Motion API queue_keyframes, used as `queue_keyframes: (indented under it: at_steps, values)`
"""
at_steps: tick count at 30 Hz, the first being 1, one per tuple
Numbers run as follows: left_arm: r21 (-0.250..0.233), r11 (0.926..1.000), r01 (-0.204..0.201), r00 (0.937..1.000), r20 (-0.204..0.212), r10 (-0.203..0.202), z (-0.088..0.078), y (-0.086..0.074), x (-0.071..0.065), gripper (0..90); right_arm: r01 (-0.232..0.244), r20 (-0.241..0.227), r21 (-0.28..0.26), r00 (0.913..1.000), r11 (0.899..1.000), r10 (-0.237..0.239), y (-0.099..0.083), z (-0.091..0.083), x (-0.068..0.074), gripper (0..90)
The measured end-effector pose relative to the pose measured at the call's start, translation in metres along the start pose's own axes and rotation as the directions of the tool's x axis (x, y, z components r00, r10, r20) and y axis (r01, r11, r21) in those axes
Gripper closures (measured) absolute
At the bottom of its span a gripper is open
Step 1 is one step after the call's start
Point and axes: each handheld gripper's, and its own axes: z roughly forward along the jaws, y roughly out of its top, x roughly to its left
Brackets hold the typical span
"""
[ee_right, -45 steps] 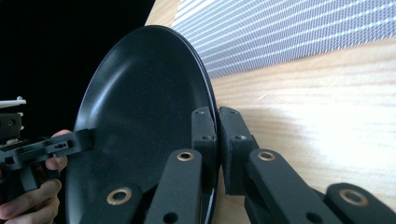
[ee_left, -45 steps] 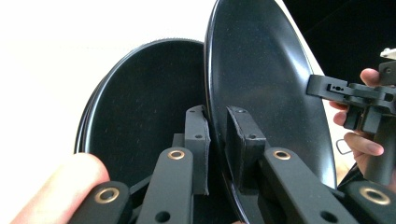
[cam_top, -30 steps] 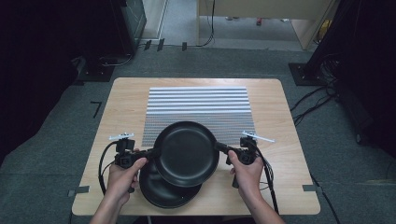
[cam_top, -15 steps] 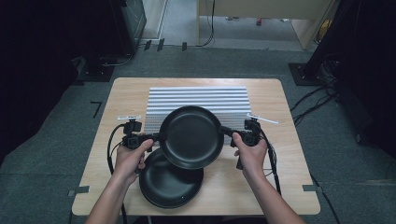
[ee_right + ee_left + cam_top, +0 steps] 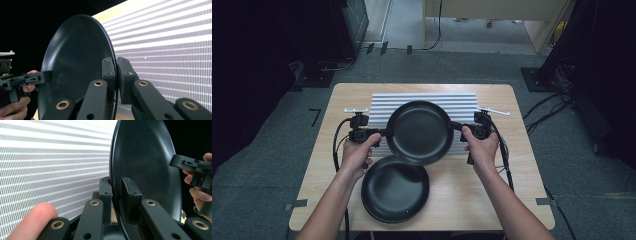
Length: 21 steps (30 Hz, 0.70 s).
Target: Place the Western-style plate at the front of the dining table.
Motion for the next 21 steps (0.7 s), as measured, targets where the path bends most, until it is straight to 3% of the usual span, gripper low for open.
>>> queue_keyframes:
  at_steps: [8, 14, 19, 21]
  values:
    - [-0.006, 0.999, 0.043, 0.9987, -0.028, -0.044, 0.015, 0.021, 0.012, 81.2, -0.033, 0.01, 0.016, 0.9994, 0.999, 0.033, 0.01, 0.021, -0.013, 86.1]
    - [0.012, 0.9975, 0.07, 0.9972, -0.025, -0.07, 0.033, 0.031, 0.026, 81.6, -0.06, 0.027, 0.027, 0.9979, 0.998, 0.059, 0.017, 0.037, -0.025, 86.0]
    - [0.014, 0.9909, 0.134, 0.9908, -0.024, -0.133, 0.049, 0.035, 0.039, 81.7, -0.071, 0.048, 0.035, 0.9964, 0.997, 0.069, 0.025, 0.05, -0.034, 85.6]
    - [0.025, 0.99, 0.138, 0.99, -0.032, -0.138, 0.054, 0.037, 0.043, 81.6, -0.072, 0.059, 0.04, 0.9958, 0.997, 0.069, 0.027, 0.055, -0.037, 85.7]
